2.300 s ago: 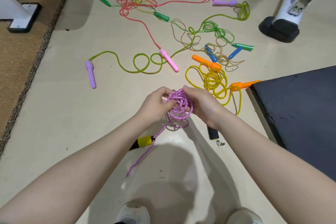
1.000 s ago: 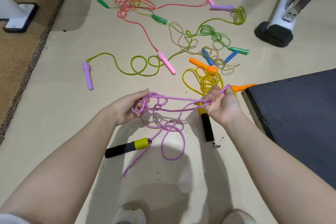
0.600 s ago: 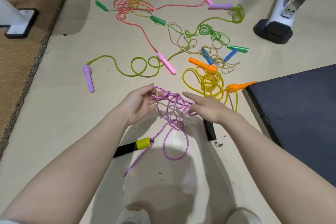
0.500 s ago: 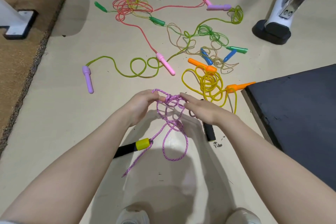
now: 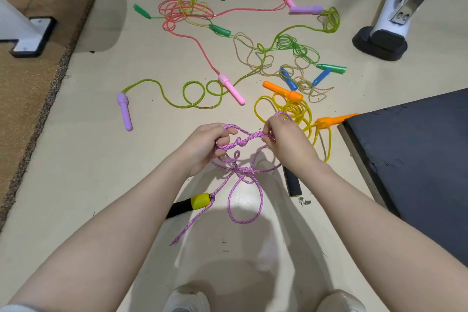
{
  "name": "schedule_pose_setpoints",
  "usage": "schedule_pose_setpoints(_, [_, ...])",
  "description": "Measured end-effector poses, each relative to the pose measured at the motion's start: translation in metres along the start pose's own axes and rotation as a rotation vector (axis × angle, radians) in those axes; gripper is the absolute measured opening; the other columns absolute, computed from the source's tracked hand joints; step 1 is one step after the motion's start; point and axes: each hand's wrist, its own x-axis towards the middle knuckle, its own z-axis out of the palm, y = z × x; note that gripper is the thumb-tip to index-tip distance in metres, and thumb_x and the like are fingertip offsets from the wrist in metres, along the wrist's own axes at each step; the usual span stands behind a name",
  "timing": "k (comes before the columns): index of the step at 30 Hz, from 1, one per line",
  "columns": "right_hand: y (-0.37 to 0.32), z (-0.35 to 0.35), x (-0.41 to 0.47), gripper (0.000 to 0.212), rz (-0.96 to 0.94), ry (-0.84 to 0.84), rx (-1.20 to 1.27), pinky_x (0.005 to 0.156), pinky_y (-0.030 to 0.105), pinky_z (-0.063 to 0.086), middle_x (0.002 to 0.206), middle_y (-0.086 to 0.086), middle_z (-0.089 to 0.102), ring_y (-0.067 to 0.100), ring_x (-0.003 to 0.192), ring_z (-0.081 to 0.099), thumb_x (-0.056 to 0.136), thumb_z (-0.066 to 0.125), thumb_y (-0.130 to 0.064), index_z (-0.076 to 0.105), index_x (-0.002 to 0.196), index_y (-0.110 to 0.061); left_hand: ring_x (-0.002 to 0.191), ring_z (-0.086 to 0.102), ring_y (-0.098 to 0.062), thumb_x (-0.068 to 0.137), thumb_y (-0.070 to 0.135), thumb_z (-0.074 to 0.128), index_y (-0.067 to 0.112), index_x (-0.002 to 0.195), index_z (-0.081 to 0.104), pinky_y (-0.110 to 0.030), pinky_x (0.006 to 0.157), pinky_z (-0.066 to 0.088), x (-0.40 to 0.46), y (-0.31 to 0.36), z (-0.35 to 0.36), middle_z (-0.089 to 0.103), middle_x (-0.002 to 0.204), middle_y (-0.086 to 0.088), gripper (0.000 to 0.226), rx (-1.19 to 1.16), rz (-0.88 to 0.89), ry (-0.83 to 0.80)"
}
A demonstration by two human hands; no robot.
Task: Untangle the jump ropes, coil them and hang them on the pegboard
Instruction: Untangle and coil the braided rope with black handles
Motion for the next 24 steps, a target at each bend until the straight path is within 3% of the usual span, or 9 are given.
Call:
schedule_pose_setpoints(3, [0.004, -0.004, 0.000, 0.028, -0.017, 0.095, -0.064, 0.067, 0.036, 0.038, 0.103, 0.013, 0.058, 0.032, 0.092, 0.055, 0.093, 0.046, -0.007, 0.046, 0.120, -0.011, 0.042, 0.033, -0.009, 0.092, 0.006, 0.048, 0.008, 0.075, 0.060, -0.016, 0.049, 0.036, 0.001, 0.005, -0.006, 0.032, 0.041, 0.008, 0.021, 0.033, 0.034, 0.000])
schedule_pose_setpoints(5, [0.005, -0.009, 0.000, 0.030, 0.082, 0.197, 0.041, 0.066, 0.032, 0.038, 0.102, 0.012, 0.059, 0.029, 0.090, 0.056, 0.094, 0.042, -0.007, 0.049, 0.122, -0.013, 0.053, 0.050, -0.009, 0.087, 0.003, 0.054, 0.009, 0.074, 0.063, -0.013, 0.057, 0.045, 0.001, 0.008, -0.011, 0.052, 0.052, 0.003, 0.017, 0.166, 0.055, 0.019])
schedule_pose_setpoints(9, [-0.003, -0.011, 0.006, 0.032, 0.469, 0.355, 0.856, 0.061, 0.028, 0.050, 0.087, 0.011, 0.054, 0.017, 0.065, 0.055, 0.097, 0.031, -0.004, 0.042, 0.123, -0.018, 0.057, 0.050, -0.011, 0.087, 0.010, 0.051, 0.015, 0.084, 0.064, -0.024, 0.055, 0.038, 0.004, 0.012, -0.008, 0.060, 0.061, 0.000, 0.014, 0.517, 0.149, 0.387])
schedule_pose_setpoints(11, [-0.009, -0.017, 0.013, 0.021, 0.630, 0.443, 1.369, 0.072, 0.030, 0.056, 0.086, 0.008, 0.055, 0.014, 0.069, 0.059, 0.099, 0.033, -0.005, 0.043, 0.115, -0.016, 0.058, 0.047, -0.010, 0.092, 0.018, 0.047, 0.016, 0.085, 0.059, -0.024, 0.056, 0.033, 0.008, 0.015, -0.004, 0.058, 0.055, 0.003, 0.015, 0.324, 0.125, 0.476])
schedule_pose_setpoints(14, [-0.010, -0.023, 0.020, 0.010, 0.740, 0.466, 1.902, 0.062, 0.037, 0.059, 0.057, 0.003, 0.056, 0.015, 0.056, 0.060, 0.099, 0.043, -0.015, 0.049, 0.092, -0.012, 0.065, 0.047, -0.014, 0.099, 0.030, 0.035, 0.016, 0.078, 0.050, -0.028, 0.074, 0.041, 0.011, 0.021, 0.000, 0.045, 0.041, 0.008, 0.030, -0.427, -0.118, 0.350])
schedule_pose_setpoints(16, [-0.007, -0.021, 0.020, 0.028, 0.741, 0.447, 1.982, 0.054, 0.028, 0.054, 0.042, -0.002, 0.041, 0.011, 0.042, 0.046, 0.098, 0.045, -0.025, 0.044, 0.073, -0.014, 0.062, 0.046, -0.018, 0.099, 0.040, 0.034, 0.013, 0.073, 0.042, -0.035, 0.082, 0.046, 0.011, 0.023, 0.000, 0.035, 0.038, 0.003, 0.039, -0.799, -0.160, 0.287])
schedule_pose_setpoints(19, [-0.006, -0.020, 0.019, 0.043, 0.729, 0.457, 1.999, 0.044, 0.019, 0.032, 0.039, -0.005, 0.027, 0.010, 0.035, 0.025, 0.098, 0.043, -0.035, 0.036, 0.061, -0.016, 0.040, 0.036, -0.015, 0.095, 0.044, 0.045, 0.011, 0.068, 0.039, -0.032, 0.070, 0.050, 0.009, 0.028, 0.000, 0.026, 0.041, 0.002, 0.042, -1.054, -0.099, 0.222])
schedule_pose_setpoints(22, [-0.008, -0.027, 0.018, 0.050, 0.659, 0.371, 1.808, 0.037, 0.018, 0.013, 0.038, -0.007, 0.022, 0.008, 0.034, 0.015, 0.097, 0.042, -0.041, 0.034, 0.053, -0.018, 0.036, 0.022, -0.008, 0.089, 0.037, 0.058, 0.017, 0.062, 0.037, -0.018, 0.043, 0.034, 0.009, 0.030, 0.006, 0.024, 0.041, 0.006, 0.039, -0.909, -0.018, 0.200])
schedule_pose_setpoints(24, [-0.005, -0.029, 0.017, 0.054, 0.680, 0.302, 1.697, 0.039, 0.017, 0.008, 0.037, -0.007, 0.019, 0.007, 0.033, 0.013, 0.097, 0.041, -0.041, 0.036, 0.048, -0.019, 0.036, 0.023, -0.008, 0.087, 0.027, 0.064, 0.019, 0.064, 0.042, -0.017, 0.038, 0.027, 0.008, 0.029, 0.005, 0.027, 0.042, 0.008, 0.033, -0.496, 0.116, 0.274])
